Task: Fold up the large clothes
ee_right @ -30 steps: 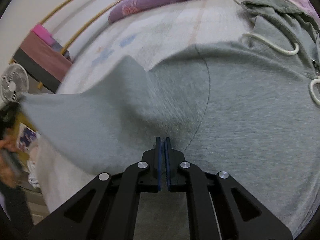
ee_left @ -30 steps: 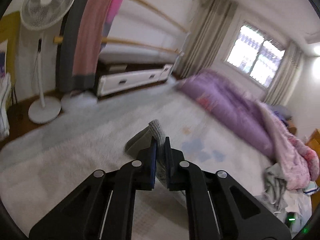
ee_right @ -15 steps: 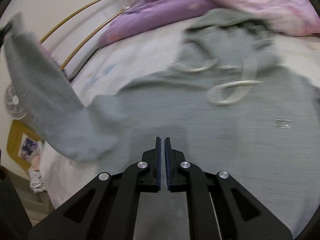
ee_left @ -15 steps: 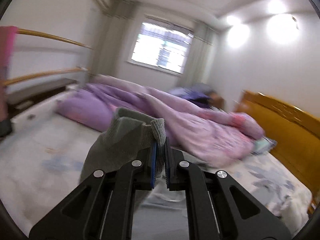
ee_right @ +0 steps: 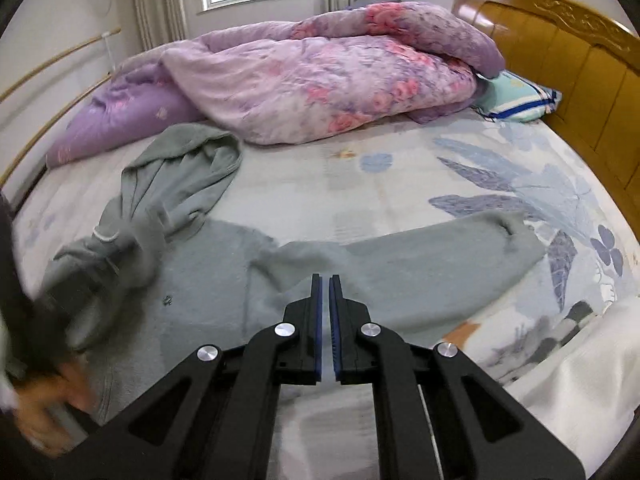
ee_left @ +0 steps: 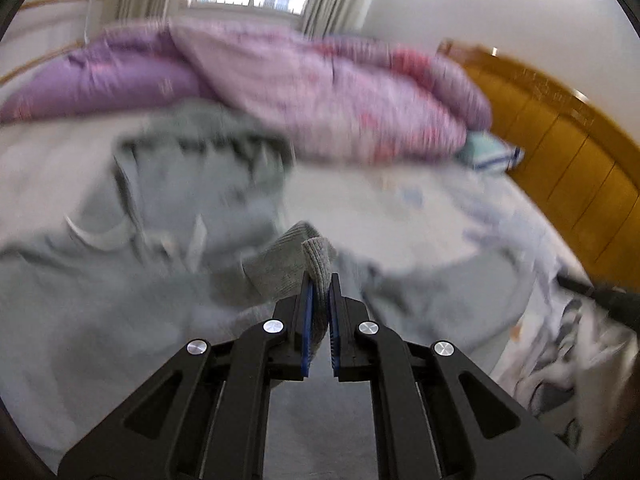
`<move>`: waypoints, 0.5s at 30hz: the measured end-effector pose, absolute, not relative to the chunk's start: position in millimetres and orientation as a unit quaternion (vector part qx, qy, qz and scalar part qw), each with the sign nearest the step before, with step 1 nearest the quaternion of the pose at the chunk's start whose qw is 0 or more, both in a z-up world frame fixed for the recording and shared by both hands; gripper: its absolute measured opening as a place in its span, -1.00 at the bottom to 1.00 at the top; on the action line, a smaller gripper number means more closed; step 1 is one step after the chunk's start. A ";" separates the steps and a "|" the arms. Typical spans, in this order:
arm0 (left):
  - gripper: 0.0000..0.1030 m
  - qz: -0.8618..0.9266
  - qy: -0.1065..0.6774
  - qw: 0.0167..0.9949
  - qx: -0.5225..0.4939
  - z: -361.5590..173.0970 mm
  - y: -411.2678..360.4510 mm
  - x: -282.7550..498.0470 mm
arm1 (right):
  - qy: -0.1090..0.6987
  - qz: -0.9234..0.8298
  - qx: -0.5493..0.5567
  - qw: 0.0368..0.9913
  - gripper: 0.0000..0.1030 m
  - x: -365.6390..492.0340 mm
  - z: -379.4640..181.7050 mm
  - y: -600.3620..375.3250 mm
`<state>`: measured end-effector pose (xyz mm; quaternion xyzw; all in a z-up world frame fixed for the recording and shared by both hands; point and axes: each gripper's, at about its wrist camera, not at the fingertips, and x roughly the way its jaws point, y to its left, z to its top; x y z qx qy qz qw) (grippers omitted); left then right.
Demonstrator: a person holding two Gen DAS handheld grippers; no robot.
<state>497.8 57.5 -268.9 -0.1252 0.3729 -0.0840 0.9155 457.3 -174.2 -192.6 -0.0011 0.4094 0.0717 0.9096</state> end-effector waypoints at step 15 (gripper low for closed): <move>-0.86 -0.103 0.417 0.891 -0.146 -323.0 29.9 473.9 | 0.446 0.059 0.065 0.891 -0.90 501.8 -172.1 -236.0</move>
